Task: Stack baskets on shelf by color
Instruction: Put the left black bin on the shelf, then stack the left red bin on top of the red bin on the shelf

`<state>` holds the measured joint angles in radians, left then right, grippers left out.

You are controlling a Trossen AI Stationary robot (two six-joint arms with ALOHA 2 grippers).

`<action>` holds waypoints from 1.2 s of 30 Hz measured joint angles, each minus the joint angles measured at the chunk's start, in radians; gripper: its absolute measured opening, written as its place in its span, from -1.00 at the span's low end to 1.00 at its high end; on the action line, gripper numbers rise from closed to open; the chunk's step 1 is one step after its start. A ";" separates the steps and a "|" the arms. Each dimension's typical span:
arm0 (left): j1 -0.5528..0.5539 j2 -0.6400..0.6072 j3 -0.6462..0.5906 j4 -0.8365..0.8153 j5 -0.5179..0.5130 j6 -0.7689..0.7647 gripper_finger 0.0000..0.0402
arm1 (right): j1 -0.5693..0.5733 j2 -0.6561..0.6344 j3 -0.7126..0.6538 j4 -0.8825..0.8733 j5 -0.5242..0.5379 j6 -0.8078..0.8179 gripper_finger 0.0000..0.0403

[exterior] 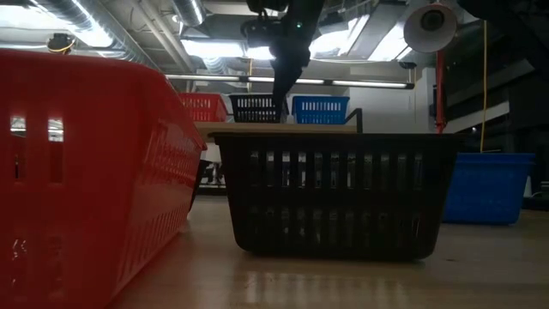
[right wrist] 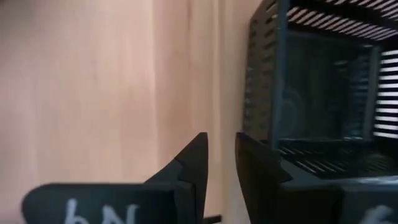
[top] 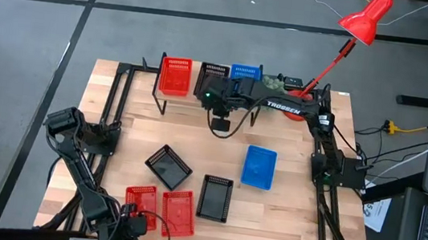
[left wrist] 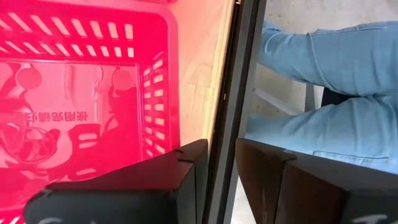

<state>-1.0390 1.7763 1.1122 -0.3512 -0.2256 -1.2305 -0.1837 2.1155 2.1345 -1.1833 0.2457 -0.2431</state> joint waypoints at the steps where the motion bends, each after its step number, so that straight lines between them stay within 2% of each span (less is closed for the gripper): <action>1: 0.000 0.000 0.000 0.000 0.000 0.003 -0.63 | 0.000 0.000 0.000 0.002 0.008 -0.002 -0.60; 11: 0.000 0.000 0.000 0.000 0.000 0.010 -0.63 | -0.002 0.000 0.000 0.019 0.027 -0.005 -0.60; 17: 0.000 0.000 0.000 -0.001 0.000 0.012 -0.63 | 0.031 0.000 0.047 0.007 -0.094 0.070 -0.60; 23: 0.010 0.000 0.001 -0.042 0.001 0.023 -0.63 | 0.137 -0.003 0.224 -0.154 -0.111 0.206 -0.60; 26: 0.020 0.000 0.001 -0.026 0.000 0.031 -0.63 | 0.202 -0.072 0.177 -0.146 -0.128 0.266 -0.60; 31: 0.024 -0.021 0.001 0.050 0.006 0.075 -0.63 | 0.328 -0.156 0.175 -0.244 -0.259 0.412 -0.60; 36: 0.024 -0.026 0.001 0.007 -0.001 0.102 -0.63 | 0.508 -0.209 0.174 -0.364 -0.262 0.527 -0.60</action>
<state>-1.0145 1.7508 1.1133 -0.3443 -0.2268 -1.1290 0.3239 1.9063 2.3089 -1.5470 -0.0164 0.2843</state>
